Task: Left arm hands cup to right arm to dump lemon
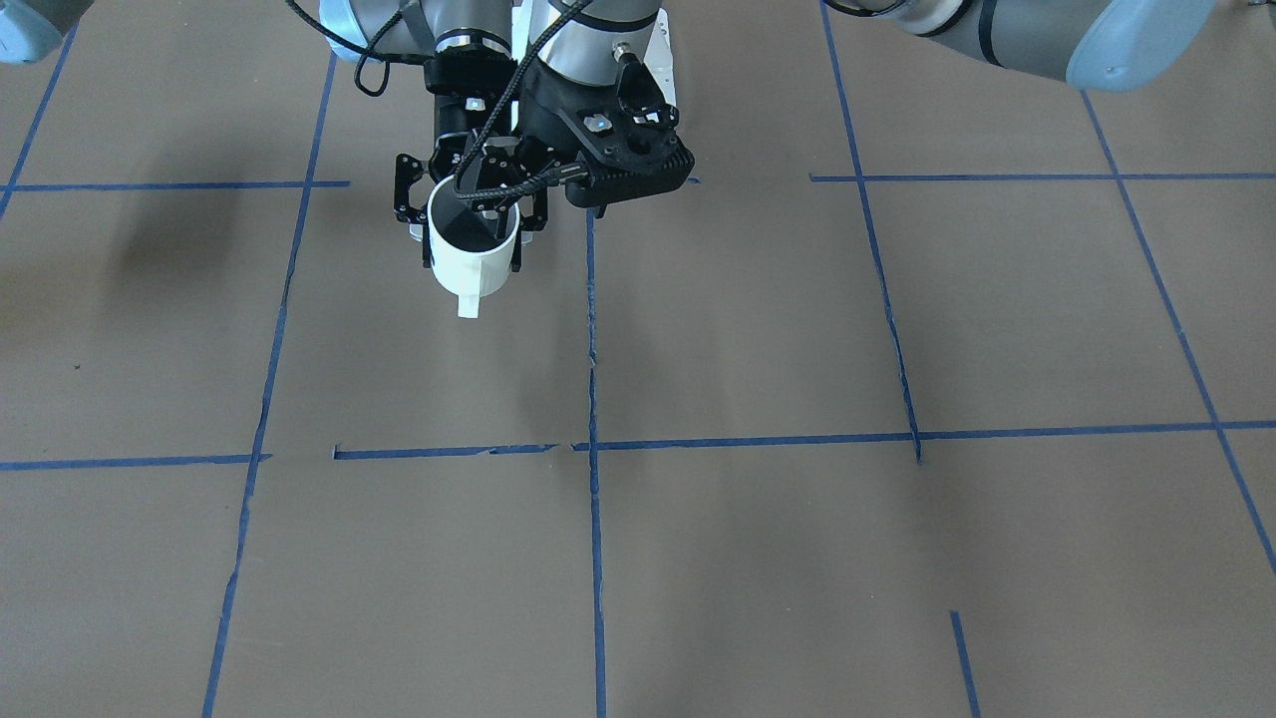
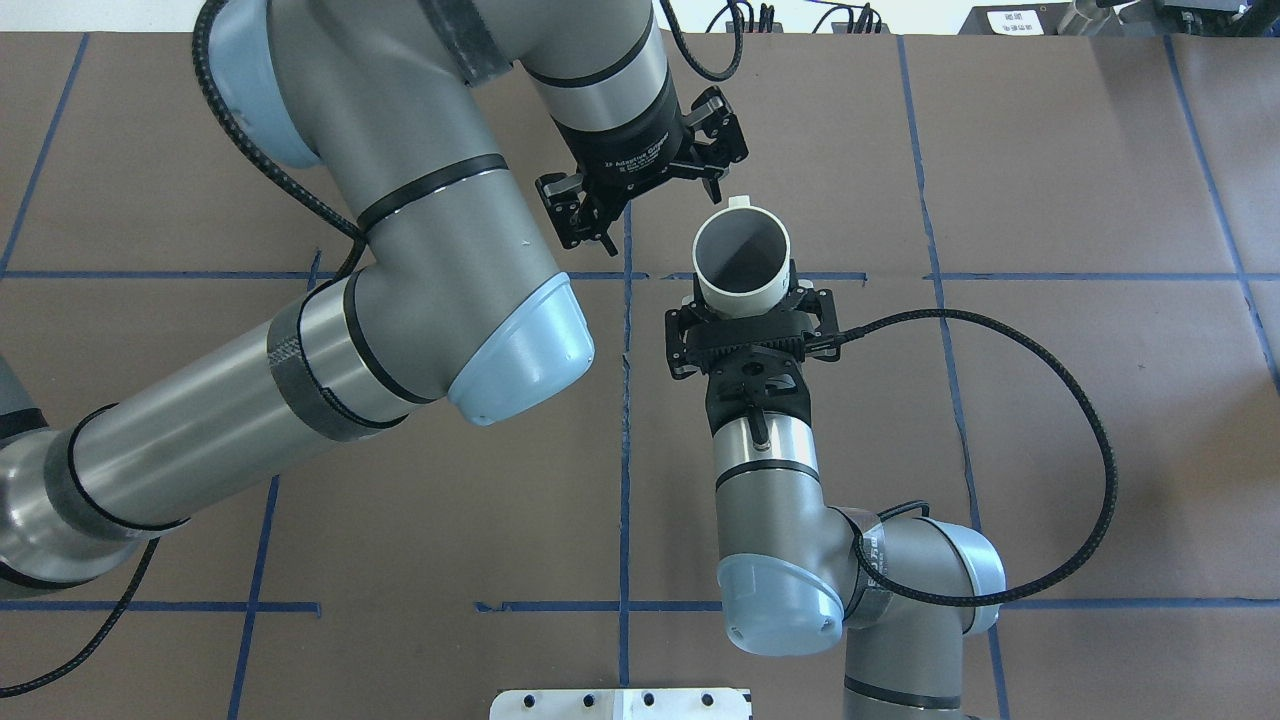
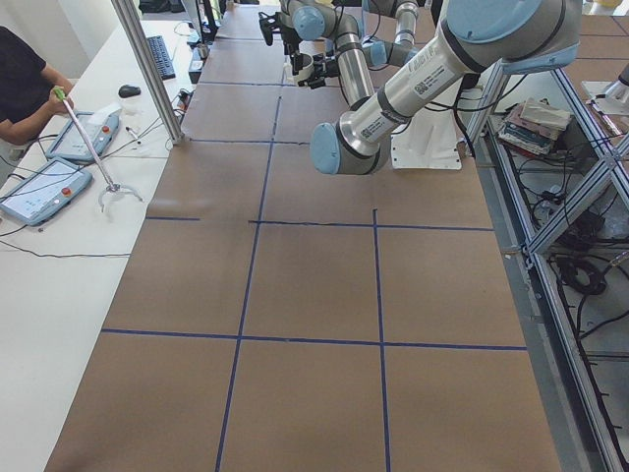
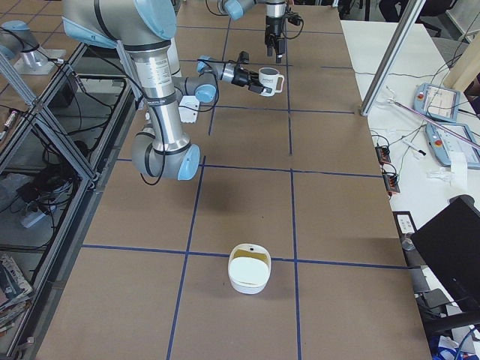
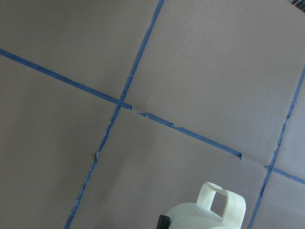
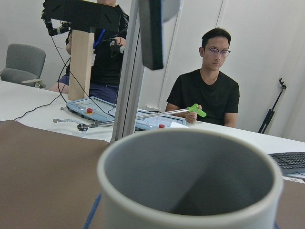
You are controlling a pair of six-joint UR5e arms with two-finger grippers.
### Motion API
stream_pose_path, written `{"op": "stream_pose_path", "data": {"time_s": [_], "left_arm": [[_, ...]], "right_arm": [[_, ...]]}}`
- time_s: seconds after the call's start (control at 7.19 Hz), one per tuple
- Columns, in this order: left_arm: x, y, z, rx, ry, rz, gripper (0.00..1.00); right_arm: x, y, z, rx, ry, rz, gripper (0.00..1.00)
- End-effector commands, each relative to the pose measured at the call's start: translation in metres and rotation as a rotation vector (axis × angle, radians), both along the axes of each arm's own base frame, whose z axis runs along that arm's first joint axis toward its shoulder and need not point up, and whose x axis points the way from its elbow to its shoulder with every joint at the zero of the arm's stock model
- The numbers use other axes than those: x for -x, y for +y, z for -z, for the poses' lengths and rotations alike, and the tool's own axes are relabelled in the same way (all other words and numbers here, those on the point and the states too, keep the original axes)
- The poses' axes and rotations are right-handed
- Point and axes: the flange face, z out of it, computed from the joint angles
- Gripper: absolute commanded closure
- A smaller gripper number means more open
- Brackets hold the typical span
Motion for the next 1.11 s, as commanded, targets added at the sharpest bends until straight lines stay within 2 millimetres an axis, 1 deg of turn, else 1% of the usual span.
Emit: {"op": "stream_pose_path", "data": {"time_s": [0.0, 0.14, 0.28, 0.42, 0.56, 0.7, 0.84, 0.97], "left_arm": [[-0.002, 0.022, -0.01, 0.036, 0.04, -0.09, 0.0], [-0.008, 0.029, -0.007, 0.025, 0.052, -0.105, 0.0], [-0.01, 0.031, -0.004, 0.015, 0.064, -0.108, 0.01], [-0.011, 0.032, -0.006, 0.014, 0.063, -0.11, 0.01], [-0.011, 0.032, -0.006, 0.013, 0.064, -0.109, 0.04], [-0.011, 0.031, -0.006, 0.012, 0.062, -0.106, 0.08], [-0.012, 0.03, -0.008, 0.014, 0.058, -0.105, 0.16], [-0.013, 0.03, -0.008, 0.015, 0.056, -0.105, 0.31]], "right_arm": [[0.001, 0.002, 0.005, -0.009, -0.004, -0.008, 0.89], [0.001, 0.003, 0.007, -0.01, -0.007, -0.006, 0.87], [0.002, 0.006, 0.01, -0.012, -0.013, -0.001, 0.86], [0.004, 0.011, 0.011, -0.013, -0.017, 0.006, 0.85], [0.007, 0.018, 0.011, -0.024, -0.015, 0.003, 0.84], [0.008, 0.022, 0.012, -0.028, -0.016, 0.005, 0.84], [0.01, 0.027, 0.012, -0.033, -0.014, 0.006, 0.82], [0.01, 0.028, 0.013, -0.035, -0.015, 0.005, 0.81]]}}
